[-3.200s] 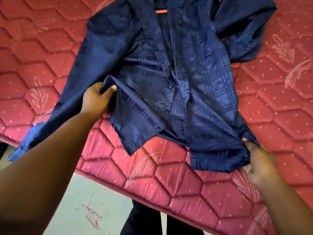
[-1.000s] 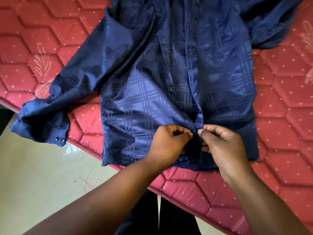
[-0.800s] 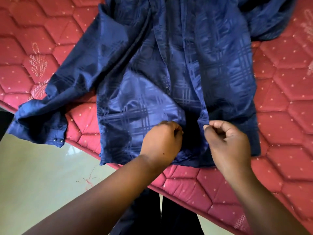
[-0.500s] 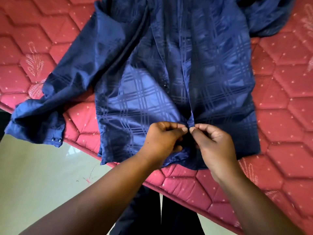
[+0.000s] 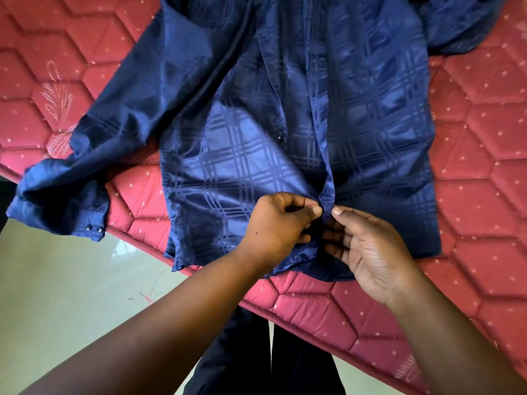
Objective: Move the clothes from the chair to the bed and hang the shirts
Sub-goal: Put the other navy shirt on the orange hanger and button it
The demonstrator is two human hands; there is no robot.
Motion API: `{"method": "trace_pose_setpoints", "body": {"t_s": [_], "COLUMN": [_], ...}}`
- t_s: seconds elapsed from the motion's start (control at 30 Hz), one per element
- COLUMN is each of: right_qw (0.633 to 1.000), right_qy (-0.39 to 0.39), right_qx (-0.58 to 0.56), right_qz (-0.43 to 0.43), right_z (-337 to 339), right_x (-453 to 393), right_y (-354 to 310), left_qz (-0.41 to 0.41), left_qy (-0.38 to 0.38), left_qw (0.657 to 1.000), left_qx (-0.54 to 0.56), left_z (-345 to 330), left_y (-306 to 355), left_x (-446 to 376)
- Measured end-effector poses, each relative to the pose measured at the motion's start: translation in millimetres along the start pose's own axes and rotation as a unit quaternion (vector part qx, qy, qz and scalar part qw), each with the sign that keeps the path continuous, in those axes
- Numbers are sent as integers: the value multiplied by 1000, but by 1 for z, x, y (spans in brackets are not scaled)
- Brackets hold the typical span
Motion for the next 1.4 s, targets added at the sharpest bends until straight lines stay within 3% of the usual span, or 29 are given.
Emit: {"method": "trace_pose_setpoints", "body": {"t_s": [0.2,0.4,0.57,0.7,1.13,1.23,1.4], "right_qw": [999,986,962,936,867,888,976], "right_qy": [-5,44,58,78,105,103,86], "right_qx": [52,142,190,246,369,354,174], "right_qz": [10,77,188,240,317,276,97], "right_z": [0,-5,-11,-11,-18,-17,-14], "right_x": [-6,-21,-27,-26,-20,-23,-25], "right_y": [0,3,5,6,1,2,5], "left_qz": [49,98,79,108,158,170,156], "left_qy": [-1,40,52,89,102,111,114], "left_qw": [997,985,989,982,961,959,963], "left_qx": [57,134,117,124,204,199,190], "left_z": [-2,-5,-9,-8,-12,-8,-8], "left_y": [-4,-8,-6,-11,-23,-25,-24], "left_x": [-2,-7,-8,-12,-22,-24,-25]}}
Point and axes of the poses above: each hand's wrist, its own x-axis away from the middle knuckle, its own z-axis out of the back of the hand, y = z × x, the point moved 3 cm from there along -x, towards the middle knuckle, and after that the axes turned 7 degrees about y, right-handed, at the moved point
